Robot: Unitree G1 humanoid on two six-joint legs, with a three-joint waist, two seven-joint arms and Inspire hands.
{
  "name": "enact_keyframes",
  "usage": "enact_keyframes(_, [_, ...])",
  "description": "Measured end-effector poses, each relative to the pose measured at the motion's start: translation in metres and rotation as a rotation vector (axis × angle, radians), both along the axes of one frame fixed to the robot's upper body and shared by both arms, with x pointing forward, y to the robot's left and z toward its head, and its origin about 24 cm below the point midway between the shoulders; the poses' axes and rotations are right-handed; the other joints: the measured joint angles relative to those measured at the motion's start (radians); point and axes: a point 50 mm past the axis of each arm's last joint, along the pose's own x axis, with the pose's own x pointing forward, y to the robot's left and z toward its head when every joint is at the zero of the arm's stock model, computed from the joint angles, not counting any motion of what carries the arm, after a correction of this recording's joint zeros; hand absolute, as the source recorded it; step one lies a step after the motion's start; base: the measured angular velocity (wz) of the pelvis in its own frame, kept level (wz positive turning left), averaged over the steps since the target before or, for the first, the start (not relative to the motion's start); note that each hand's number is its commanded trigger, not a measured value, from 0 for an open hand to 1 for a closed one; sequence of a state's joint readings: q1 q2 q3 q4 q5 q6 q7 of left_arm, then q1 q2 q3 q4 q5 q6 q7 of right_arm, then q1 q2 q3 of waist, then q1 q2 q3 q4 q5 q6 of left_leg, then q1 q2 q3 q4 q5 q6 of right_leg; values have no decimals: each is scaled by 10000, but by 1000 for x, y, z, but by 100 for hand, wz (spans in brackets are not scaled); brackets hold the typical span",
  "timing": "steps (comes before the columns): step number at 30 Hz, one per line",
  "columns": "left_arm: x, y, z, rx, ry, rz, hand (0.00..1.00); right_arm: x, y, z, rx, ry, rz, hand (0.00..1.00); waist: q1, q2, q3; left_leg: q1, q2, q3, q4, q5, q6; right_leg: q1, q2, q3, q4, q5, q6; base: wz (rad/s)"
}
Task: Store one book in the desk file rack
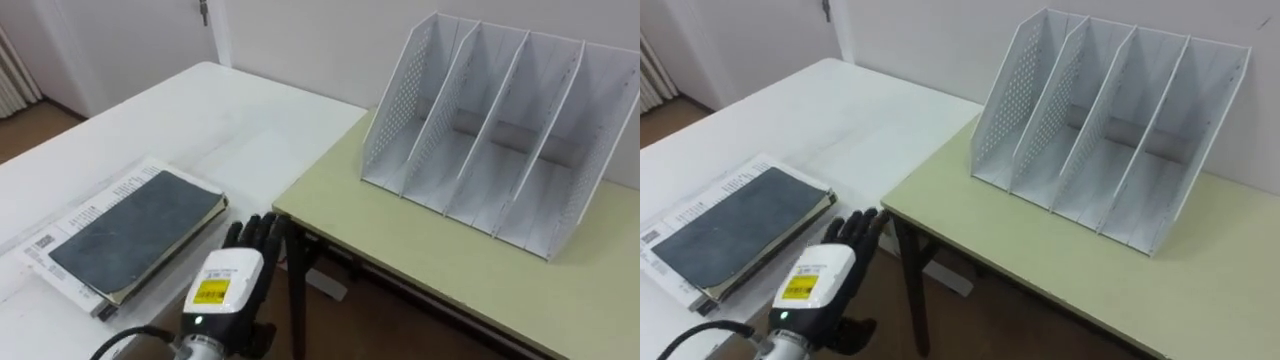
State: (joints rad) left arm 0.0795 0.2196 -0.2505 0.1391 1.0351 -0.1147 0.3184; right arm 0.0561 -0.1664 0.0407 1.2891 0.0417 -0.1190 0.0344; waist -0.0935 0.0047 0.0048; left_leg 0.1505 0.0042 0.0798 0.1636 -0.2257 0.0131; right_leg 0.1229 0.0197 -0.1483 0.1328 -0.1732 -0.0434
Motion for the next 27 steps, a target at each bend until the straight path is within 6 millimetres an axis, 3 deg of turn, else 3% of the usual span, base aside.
enact_keyframes(8, [3, 21, 10, 126, -1277, 1026, 0, -6, -4, 0, -86, 75, -214, 0, 15, 192, -94, 4, 12, -19, 6, 0, 0, 2, 7, -56, -4, 11, -13, 2])
enact_keyframes(15, [4, 36, 15, 368, -1755, 1476, 0, -12, -14, 2, -434, 485, 73, 0, 177, 324, -31, 11, 2, -20, 2, 0, 0, -8, 2, -27, -2, 10, -12, 0])
enact_keyframes(27, [-3, 55, 7, 530, -1566, 2599, 0, -39, -17, -1, -1049, 2457, 2197, 0, 257, 374, -29, 92, 6, -2, 0, 0, 0, 2, 19, 97, 42, 9, -15, -1])
